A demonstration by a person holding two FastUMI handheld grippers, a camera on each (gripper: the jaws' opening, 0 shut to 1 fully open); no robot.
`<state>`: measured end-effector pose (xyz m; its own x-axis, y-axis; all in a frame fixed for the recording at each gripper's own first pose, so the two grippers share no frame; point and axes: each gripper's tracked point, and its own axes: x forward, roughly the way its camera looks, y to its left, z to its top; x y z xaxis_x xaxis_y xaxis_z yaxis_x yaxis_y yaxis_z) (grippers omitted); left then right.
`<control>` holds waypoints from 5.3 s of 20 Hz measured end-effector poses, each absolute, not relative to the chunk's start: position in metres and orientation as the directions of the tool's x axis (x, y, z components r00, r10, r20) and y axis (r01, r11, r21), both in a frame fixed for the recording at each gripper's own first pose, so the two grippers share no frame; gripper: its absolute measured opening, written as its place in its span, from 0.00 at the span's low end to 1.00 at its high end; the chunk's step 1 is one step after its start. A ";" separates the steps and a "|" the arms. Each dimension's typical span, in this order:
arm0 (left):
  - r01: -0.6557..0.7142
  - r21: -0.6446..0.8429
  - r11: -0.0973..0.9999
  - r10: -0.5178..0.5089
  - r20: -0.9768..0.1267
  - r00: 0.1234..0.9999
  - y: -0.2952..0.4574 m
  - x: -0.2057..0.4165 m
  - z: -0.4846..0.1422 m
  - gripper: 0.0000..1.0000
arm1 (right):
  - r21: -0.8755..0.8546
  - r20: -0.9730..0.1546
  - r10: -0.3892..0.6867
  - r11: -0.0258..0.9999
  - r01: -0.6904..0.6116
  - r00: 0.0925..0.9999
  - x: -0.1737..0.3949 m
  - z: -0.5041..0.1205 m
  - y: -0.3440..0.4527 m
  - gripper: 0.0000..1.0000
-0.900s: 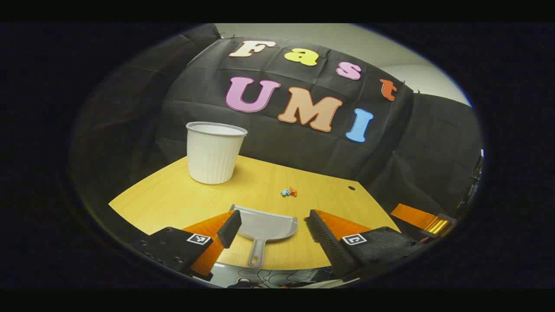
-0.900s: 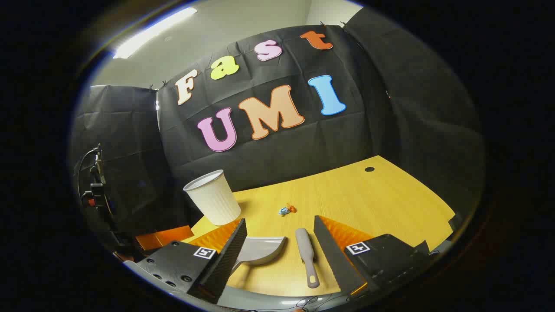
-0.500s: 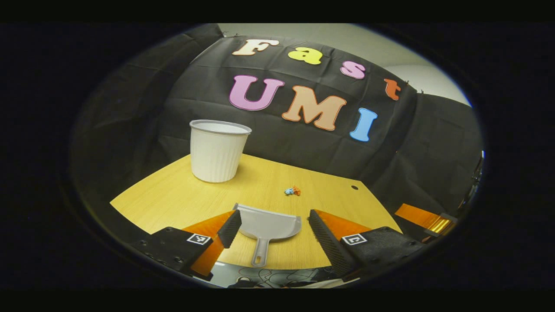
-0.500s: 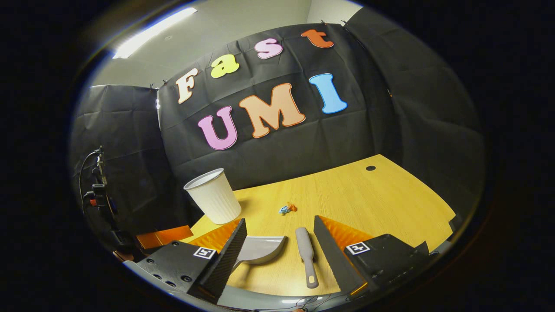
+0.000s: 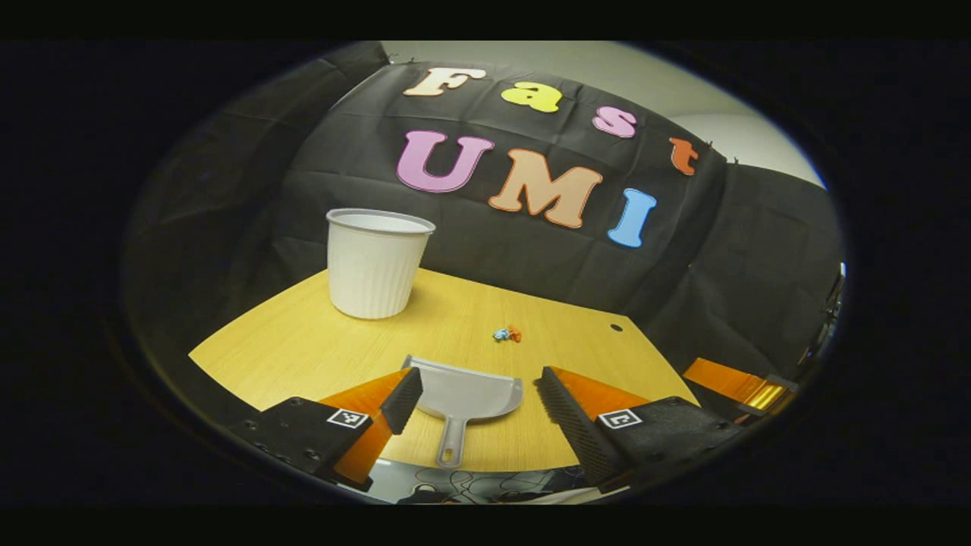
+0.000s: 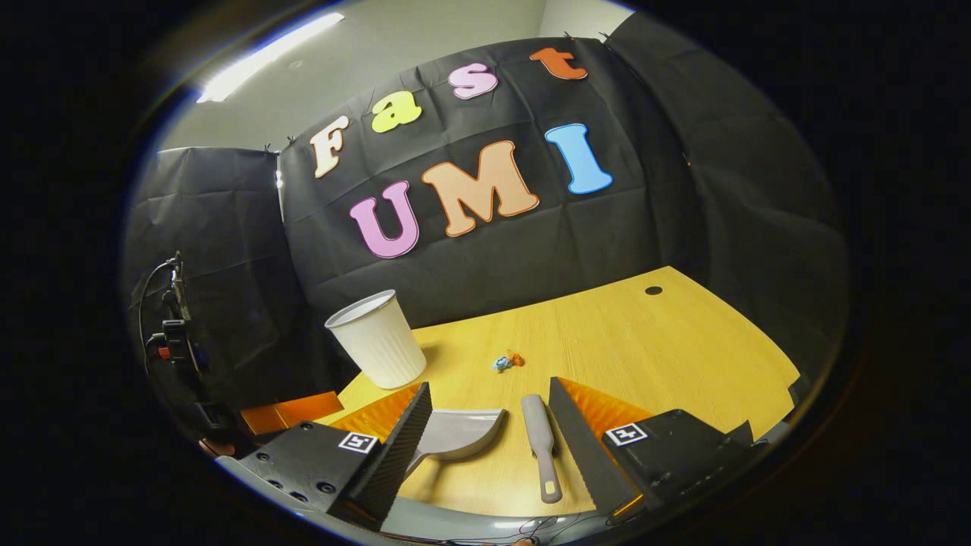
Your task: Pick up the small broom and dustpan from the desktop, sweep the trash into the dustpan with the broom, and then empty the trash into the garbage bin.
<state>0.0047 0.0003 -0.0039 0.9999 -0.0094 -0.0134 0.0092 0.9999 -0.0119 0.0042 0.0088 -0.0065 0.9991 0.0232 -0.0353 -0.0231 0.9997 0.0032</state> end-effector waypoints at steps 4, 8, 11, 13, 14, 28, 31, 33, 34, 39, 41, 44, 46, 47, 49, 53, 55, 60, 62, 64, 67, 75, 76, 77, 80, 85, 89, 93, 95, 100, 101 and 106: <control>0.010 -0.014 1.000 -0.011 -0.023 1.000 0.000 0.005 -0.008 0.94 | -0.001 -0.041 0.017 1.000 -0.017 0.999 0.004 -0.010 0.008 0.92; 0.017 -0.019 1.000 -0.018 -0.034 0.999 -0.001 0.006 -0.010 0.94 | 0.009 -0.045 0.019 1.000 -0.019 0.999 0.004 -0.012 0.010 0.92; 0.023 -0.013 1.000 -0.023 -0.040 0.999 -0.004 0.007 -0.012 0.94 | 0.006 -0.043 0.020 1.000 -0.020 0.999 0.003 -0.011 0.010 0.92; 0.023 -0.009 1.000 -0.024 -0.040 0.999 -0.003 0.006 -0.012 0.94 | 0.008 -0.044 0.022 1.000 -0.022 0.999 0.004 -0.011 0.012 0.92; 0.023 -0.007 1.000 -0.023 -0.042 0.999 -0.004 0.007 -0.012 0.94 | 0.009 -0.045 0.023 1.000 -0.023 0.999 0.004 -0.011 0.011 0.92; 0.031 0.011 0.999 -0.030 -0.065 0.997 -0.007 0.007 -0.018 0.94 | -0.013 -0.070 0.029 0.999 -0.030 0.997 0.006 -0.019 0.013 0.92; 0.035 0.021 0.999 -0.034 -0.079 0.996 -0.006 0.010 -0.025 0.94 | -0.023 -0.081 0.022 0.999 -0.024 0.996 0.009 -0.024 0.010 0.92; 0.042 0.027 0.999 -0.039 -0.099 0.994 -0.004 0.016 -0.035 0.94 | -0.049 -0.096 0.014 0.999 -0.019 0.995 0.013 -0.034 0.006 0.92; 0.041 0.029 0.999 -0.038 -0.120 0.992 -0.002 0.021 -0.045 0.94 | -0.064 -0.115 0.012 0.998 -0.019 0.993 0.017 -0.042 0.002 0.92; 0.055 0.047 0.997 -0.038 -0.303 0.952 0.010 0.041 -0.103 0.94 | -0.120 -0.237 -0.008 0.993 -0.021 0.971 0.043 -0.089 -0.021 0.92; 0.071 0.048 0.996 -0.049 -0.361 0.931 0.010 0.047 -0.121 0.96 | -0.141 -0.283 -0.022 0.990 -0.018 0.959 0.054 -0.107 -0.030 0.93; 0.075 0.064 0.995 -0.039 -0.444 0.895 0.018 0.058 -0.149 0.93 | -0.177 -0.384 -0.074 0.984 0.005 0.920 0.071 -0.147 -0.054 0.93; 0.073 0.089 0.993 -0.019 -0.499 0.866 0.025 0.065 -0.167 0.95 | -0.199 -0.451 -0.090 0.980 -0.001 0.888 0.080 -0.173 -0.062 0.93; 0.074 0.103 0.992 -0.010 -0.522 0.853 0.027 0.068 -0.173 0.95 | -0.207 -0.487 -0.094 0.978 -0.010 0.868 0.085 -0.185 -0.065 0.93; 0.081 0.122 0.989 0.000 -0.557 0.831 0.029 0.074 -0.183 0.95 | -0.212 -0.547 -0.101 0.977 -0.021 0.831 0.091 -0.203 -0.069 0.93; 0.083 0.159 0.984 0.040 -0.645 0.763 0.035 0.084 -0.204 0.94 | -0.237 -0.613 -0.127 0.971 -0.029 0.780 0.096 -0.211 -0.076 0.93; 0.078 0.164 0.983 0.052 -0.666 0.744 0.037 0.087 -0.210 0.96 | -0.240 -0.624 -0.131 0.970 -0.030 0.770 0.099 -0.217 -0.079 0.93; 0.070 0.172 0.983 0.073 -0.704 0.707 0.042 0.087 -0.221 0.88 | -0.245 -0.672 -0.140 0.969 -0.040 0.727 0.098 -0.231 -0.082 0.84; 0.039 0.158 0.987 0.090 -0.729 0.678 0.046 0.084 -0.228 0.59 | -0.231 -0.684 -0.138 0.972 -0.033 0.716 0.097 -0.236 -0.080 0.65; 0.029 0.156 0.987 0.097 -0.741 0.665 0.044 0.084 -0.227 0.35 | -0.228 -0.697 -0.153 0.974 -0.014 0.700 0.098 -0.241 -0.084 0.30; 0.027 0.168 0.985 0.113 -0.765 0.635 0.045 0.078 -0.229 0.31 | -0.200 -0.727 -0.145 0.980 -0.005 0.672 0.101 -0.244 -0.083 0.25; 0.057 0.158 0.986 0.084 -0.760 0.645 0.047 0.080 -0.227 0.26 | -0.191 -0.746 -0.123 0.981 -0.033 0.654 0.097 -0.242 -0.084 0.23; 0.059 0.159 0.985 0.085 -0.760 0.644 0.048 0.079 -0.228 0.26 | -0.192 -0.742 -0.121 0.981 -0.037 0.659 0.098 -0.244 -0.084 0.23; 0.059 0.169 0.984 0.093 -0.767 0.635 0.051 0.076 -0.228 0.26 | -0.190 -0.742 -0.115 0.981 -0.043 0.660 0.099 -0.242 -0.083 0.22; 0.061 0.177 0.982 0.095 -0.751 0.654 0.056 0.079 -0.219 0.25 | -0.153 -0.738 -0.070 0.986 -0.065 0.672 0.097 -0.234 -0.079 0.21; 0.103 0.178 0.979 0.060 -0.724 0.687 0.062 0.085 -0.182 0.26 | -0.170 -0.687 -0.072 0.983 -0.064 0.723 0.111 -0.187 -0.081 0.21; 0.203 0.310 0.929 0.086 -0.714 0.694 0.077 0.101 -0.138 0.26 | -0.249 -0.651 -0.122 0.967 -0.059 0.749 0.155 -0.133 -0.094 0.20; 0.348 0.375 0.859 0.048 -0.736 0.675 0.071 0.136 -0.117 0.26 | -0.359 -0.639 -0.225 0.933 -0.027 0.736 0.239 -0.120 -0.117 0.20; 0.383 0.404 0.831 0.059 -0.748 0.661 0.074 0.152 -0.111 0.26 | -0.402 -0.641 -0.266 0.916 -0.020 0.720 0.269 -0.116 -0.123 0.20; 0.462 0.408 0.787 0.023 -0.768 0.640 0.068 0.184 -0.111 0.26 | -0.511 -0.650 -0.335 0.857 -0.066 0.682 0.326 -0.144 -0.136 0.20; 0.467 0.399 0.789 0.012 -0.771 0.637 0.066 0.188 -0.111 0.26 | -0.536 -0.649 -0.350 0.841 -0.079 0.675 0.333 -0.146 -0.139 0.20; 0.481 0.327 0.813 -0.040 -0.794 0.607 0.066 0.185 -0.107 0.26 | -0.635 -0.659 -0.375 0.742 -0.215 0.652 0.357 -0.143 -0.130 0.21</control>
